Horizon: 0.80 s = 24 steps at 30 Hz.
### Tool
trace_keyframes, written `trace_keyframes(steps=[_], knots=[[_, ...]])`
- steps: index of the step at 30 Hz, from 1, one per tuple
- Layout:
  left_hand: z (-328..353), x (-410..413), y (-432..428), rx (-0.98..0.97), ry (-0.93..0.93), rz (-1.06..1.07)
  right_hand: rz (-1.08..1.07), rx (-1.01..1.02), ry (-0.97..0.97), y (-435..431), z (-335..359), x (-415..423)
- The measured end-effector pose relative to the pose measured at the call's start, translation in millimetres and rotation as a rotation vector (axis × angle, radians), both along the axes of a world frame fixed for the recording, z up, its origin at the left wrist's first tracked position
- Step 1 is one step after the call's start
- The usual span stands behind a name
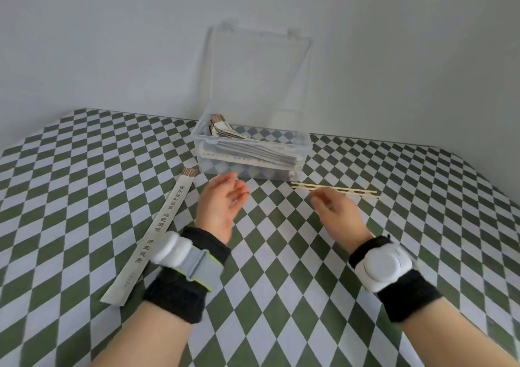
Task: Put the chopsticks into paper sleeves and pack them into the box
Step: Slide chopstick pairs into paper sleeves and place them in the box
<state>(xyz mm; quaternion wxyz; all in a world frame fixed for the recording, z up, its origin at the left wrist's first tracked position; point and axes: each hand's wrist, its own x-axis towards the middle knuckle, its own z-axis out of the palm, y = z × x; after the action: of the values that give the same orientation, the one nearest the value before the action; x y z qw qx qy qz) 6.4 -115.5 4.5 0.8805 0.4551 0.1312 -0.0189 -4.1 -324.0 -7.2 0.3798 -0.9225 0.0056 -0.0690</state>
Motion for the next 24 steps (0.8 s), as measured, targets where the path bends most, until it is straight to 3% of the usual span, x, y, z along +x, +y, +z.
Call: trace_keyframes(steps=[2, 5, 9, 11, 17, 24], knots=[[12, 5, 28, 0.209, -0.015, 0.016, -0.025, -0.003, 0.063, -1, -16, -11], [22, 21, 72, 0.689, 0.017, -0.004, -0.056, -0.02, 0.017, 1, -27, -13], [15, 28, 108, 1.37, 0.126, -0.3, -0.054, -0.045, -0.005, 1, -30, -10], [7, 25, 112, 1.581, 0.185, -0.36, -0.049, -0.041, -0.022, -1, -32, -10], [-3, 12, 100, 1.464, 0.222, -0.151, -0.054, -0.016, -0.046, -2, -34, -10], [1, 4, 77, 1.211, 0.146, -0.197, -0.031, -0.01, -0.042, -3, -32, -12]])
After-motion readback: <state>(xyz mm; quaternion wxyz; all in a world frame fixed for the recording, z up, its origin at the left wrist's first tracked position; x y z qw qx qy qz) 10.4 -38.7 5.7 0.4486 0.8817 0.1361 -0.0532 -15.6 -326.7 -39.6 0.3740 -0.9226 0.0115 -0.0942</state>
